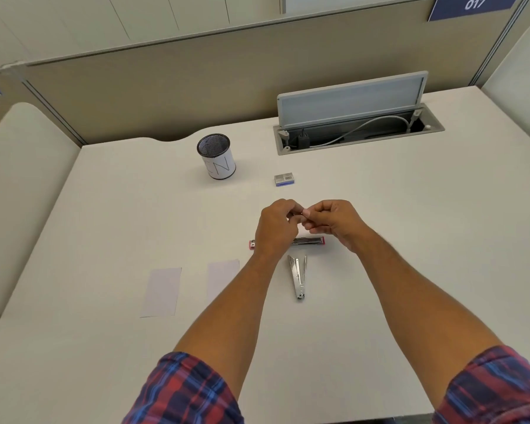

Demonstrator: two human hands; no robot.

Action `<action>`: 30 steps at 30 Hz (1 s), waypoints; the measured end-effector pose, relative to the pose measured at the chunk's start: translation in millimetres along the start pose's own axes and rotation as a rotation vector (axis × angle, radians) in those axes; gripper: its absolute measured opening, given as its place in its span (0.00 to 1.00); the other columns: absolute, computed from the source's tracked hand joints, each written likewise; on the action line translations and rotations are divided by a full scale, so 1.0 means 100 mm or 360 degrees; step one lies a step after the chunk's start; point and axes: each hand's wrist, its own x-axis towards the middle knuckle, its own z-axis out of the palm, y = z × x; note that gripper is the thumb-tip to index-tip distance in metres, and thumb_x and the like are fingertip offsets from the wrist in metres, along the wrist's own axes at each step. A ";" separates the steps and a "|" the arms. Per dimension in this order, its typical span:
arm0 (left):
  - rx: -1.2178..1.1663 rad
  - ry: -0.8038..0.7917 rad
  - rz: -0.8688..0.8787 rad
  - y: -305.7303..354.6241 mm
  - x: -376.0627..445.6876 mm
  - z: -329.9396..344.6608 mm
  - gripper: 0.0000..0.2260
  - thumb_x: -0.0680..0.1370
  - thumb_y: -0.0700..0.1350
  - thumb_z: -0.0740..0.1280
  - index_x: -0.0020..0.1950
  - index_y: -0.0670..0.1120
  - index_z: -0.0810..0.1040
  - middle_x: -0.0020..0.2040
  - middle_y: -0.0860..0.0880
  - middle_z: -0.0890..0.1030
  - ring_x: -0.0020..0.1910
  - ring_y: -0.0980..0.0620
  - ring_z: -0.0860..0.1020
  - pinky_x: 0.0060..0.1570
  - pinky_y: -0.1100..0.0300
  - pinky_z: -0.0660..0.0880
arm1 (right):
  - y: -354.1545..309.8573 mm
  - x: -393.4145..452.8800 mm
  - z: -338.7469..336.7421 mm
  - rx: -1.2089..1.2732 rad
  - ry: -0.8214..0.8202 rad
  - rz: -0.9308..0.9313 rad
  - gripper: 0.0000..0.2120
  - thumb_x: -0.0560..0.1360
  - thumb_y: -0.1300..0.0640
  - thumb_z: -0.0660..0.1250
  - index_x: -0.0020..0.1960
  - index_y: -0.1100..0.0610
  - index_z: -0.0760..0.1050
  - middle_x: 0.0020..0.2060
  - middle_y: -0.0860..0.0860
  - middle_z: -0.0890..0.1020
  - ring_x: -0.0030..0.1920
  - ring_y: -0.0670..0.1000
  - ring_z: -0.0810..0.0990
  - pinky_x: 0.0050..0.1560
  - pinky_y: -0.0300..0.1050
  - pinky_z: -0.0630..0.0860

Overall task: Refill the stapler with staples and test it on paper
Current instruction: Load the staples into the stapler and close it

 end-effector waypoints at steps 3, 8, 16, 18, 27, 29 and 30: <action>0.0021 -0.0061 -0.0029 -0.02 -0.12 -0.05 0.07 0.74 0.35 0.71 0.46 0.46 0.85 0.44 0.52 0.84 0.45 0.54 0.81 0.46 0.58 0.78 | 0.01 -0.05 0.04 -0.0045 -0.0036 0.0055 0.14 0.73 0.63 0.76 0.52 0.73 0.80 0.42 0.63 0.85 0.42 0.55 0.85 0.47 0.43 0.84; 0.0122 -0.0089 0.0002 -0.07 -0.26 -0.15 0.07 0.75 0.38 0.71 0.47 0.49 0.84 0.45 0.56 0.84 0.45 0.57 0.81 0.46 0.56 0.79 | 0.02 -0.15 0.11 -0.0127 -0.0045 0.0047 0.10 0.70 0.67 0.78 0.48 0.70 0.82 0.41 0.63 0.85 0.43 0.57 0.86 0.50 0.47 0.84; 0.0473 -0.0055 0.0170 -0.33 -0.38 -0.25 0.16 0.71 0.46 0.77 0.58 0.51 0.82 0.55 0.54 0.83 0.53 0.52 0.80 0.55 0.55 0.75 | 0.04 -0.22 0.23 -0.0292 0.0165 -0.0015 0.10 0.66 0.64 0.81 0.45 0.65 0.85 0.38 0.56 0.86 0.37 0.48 0.84 0.39 0.38 0.80; 0.0659 -0.0132 0.0270 -0.42 -0.40 -0.26 0.18 0.70 0.45 0.76 0.60 0.52 0.81 0.57 0.53 0.83 0.54 0.49 0.80 0.56 0.51 0.75 | 0.07 -0.24 0.24 -0.0393 0.0212 -0.0011 0.10 0.66 0.64 0.81 0.45 0.64 0.85 0.38 0.55 0.86 0.35 0.44 0.82 0.35 0.33 0.75; 0.1027 -0.0357 0.0513 -0.58 -0.45 -0.23 0.28 0.75 0.38 0.69 0.72 0.57 0.69 0.56 0.49 0.82 0.47 0.43 0.80 0.43 0.52 0.75 | 0.26 -0.23 0.25 -0.0769 0.0332 -0.0065 0.06 0.68 0.60 0.81 0.43 0.57 0.85 0.39 0.51 0.87 0.41 0.45 0.85 0.42 0.32 0.78; 0.1069 -0.0326 0.0528 -0.60 -0.43 -0.24 0.25 0.74 0.35 0.67 0.67 0.54 0.74 0.51 0.49 0.82 0.43 0.42 0.79 0.39 0.53 0.73 | 0.26 -0.23 0.25 -0.0806 0.0326 -0.0076 0.06 0.69 0.60 0.80 0.44 0.57 0.85 0.40 0.50 0.87 0.42 0.45 0.85 0.42 0.31 0.78; 0.1079 -0.0306 0.0532 -0.60 -0.42 -0.24 0.24 0.73 0.34 0.67 0.65 0.52 0.75 0.48 0.48 0.83 0.42 0.41 0.78 0.37 0.54 0.72 | 0.26 -0.23 0.26 -0.0833 0.0315 -0.0080 0.06 0.69 0.60 0.80 0.44 0.57 0.85 0.40 0.50 0.87 0.43 0.46 0.85 0.44 0.34 0.79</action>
